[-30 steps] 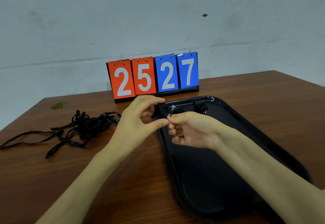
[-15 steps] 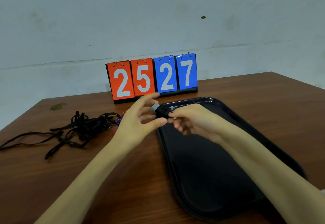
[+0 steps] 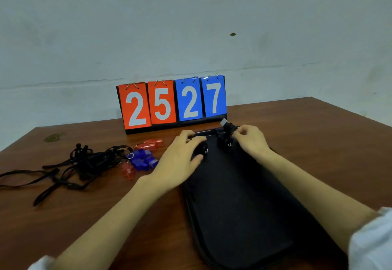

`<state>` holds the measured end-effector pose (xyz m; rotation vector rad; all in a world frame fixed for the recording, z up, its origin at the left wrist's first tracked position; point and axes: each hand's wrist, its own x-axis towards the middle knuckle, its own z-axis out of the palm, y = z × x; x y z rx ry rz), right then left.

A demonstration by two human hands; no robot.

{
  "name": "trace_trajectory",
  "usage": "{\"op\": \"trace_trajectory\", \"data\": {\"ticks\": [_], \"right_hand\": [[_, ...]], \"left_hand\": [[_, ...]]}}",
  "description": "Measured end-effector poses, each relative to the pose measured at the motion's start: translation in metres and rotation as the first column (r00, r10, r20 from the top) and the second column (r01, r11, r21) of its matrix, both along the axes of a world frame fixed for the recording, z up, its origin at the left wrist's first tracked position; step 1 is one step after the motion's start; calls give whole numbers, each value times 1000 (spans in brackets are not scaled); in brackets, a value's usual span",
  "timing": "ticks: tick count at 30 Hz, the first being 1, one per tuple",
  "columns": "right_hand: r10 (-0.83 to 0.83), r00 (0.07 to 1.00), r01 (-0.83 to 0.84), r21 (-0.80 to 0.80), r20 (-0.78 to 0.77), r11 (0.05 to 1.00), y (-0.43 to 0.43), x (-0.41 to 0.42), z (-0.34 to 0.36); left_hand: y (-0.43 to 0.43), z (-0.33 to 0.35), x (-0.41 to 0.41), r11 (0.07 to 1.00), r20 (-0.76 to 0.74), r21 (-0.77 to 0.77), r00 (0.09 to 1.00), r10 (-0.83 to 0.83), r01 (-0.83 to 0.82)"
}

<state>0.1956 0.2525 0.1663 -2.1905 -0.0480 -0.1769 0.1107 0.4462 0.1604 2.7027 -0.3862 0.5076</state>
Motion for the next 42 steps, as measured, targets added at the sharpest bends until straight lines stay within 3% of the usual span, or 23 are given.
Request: {"op": "trace_trajectory", "data": {"ticks": [4,14,18,22,27,31,35,38,40,42], "right_hand": [[20,1000,-20,-32,21,999,4,2,-1],[146,988,-147,-18,-41,989,27,2,-4],[21,1000,-20,104,-10,994,20,2,-7],[-127,989,133,-102,71,986,-9,1,-2],[-164,982,186,-376,89,908,-10,-1,-6],[-161,981,193,-430,111,882,-7,0,-9],[-161,978,204,-473,131,857,-5,-1,-7],[-169,957,266,-480,237,836,-6,-4,2],[-105,947,251,-493,304,833,1,-12,10],[14,948,154,-497,319,854,16,-24,18]], "left_hand": [[-20,-7,31,978,-32,186,994,103,-95],[-10,-25,35,959,48,150,971,235,-240],[-11,-25,34,961,77,139,970,230,-239],[-14,-21,35,971,60,210,993,104,-115],[-16,-22,39,924,-28,383,999,31,-18],[-16,-23,40,915,-59,404,997,50,-22],[-18,-20,36,947,-6,319,999,40,-36],[-13,-14,25,993,147,65,985,89,-100],[0,-14,14,987,201,-72,967,154,-142],[23,-16,-1,973,232,-110,947,223,-202]]}}
